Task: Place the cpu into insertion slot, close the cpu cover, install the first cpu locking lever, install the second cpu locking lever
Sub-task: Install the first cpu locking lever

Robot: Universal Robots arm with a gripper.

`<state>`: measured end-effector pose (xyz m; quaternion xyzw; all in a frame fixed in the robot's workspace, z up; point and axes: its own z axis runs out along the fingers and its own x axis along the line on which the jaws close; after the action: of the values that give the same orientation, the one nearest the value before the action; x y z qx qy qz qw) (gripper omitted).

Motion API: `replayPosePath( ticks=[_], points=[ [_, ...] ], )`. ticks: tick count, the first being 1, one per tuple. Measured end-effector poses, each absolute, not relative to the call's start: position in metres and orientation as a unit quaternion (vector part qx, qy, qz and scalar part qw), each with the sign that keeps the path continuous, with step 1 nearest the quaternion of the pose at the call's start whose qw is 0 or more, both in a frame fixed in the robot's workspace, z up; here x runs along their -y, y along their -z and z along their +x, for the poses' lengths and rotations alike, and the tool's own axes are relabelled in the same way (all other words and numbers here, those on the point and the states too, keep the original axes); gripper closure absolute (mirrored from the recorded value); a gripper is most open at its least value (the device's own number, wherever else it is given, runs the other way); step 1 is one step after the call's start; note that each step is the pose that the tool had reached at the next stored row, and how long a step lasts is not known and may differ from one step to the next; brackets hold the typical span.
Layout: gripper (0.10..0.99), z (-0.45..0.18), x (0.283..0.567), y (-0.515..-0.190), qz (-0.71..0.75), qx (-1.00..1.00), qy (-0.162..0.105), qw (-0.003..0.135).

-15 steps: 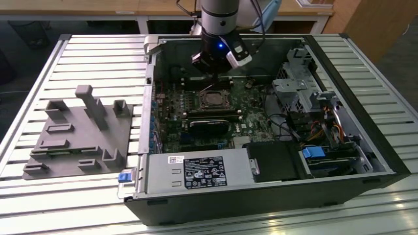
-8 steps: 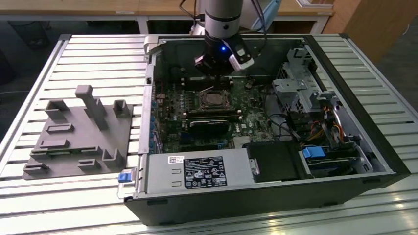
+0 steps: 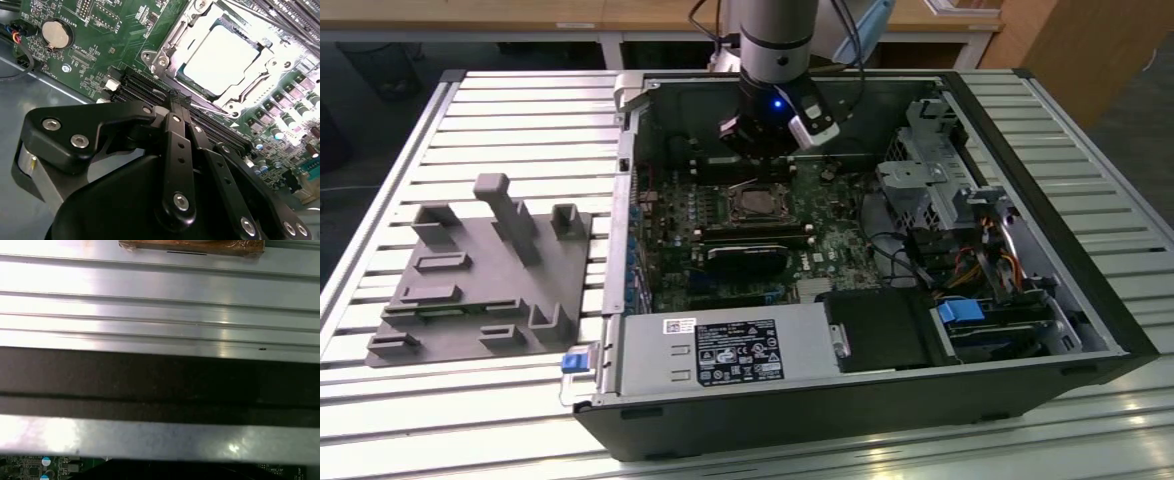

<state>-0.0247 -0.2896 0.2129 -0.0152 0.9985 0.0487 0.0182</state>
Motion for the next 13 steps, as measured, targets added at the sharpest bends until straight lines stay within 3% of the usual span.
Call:
replayPosePath(
  ticks=[13],
  points=[
    [0.980, -0.0225, 0.2880, -0.2027, -0.015, -0.999, -0.048, 0.018]
  ],
)
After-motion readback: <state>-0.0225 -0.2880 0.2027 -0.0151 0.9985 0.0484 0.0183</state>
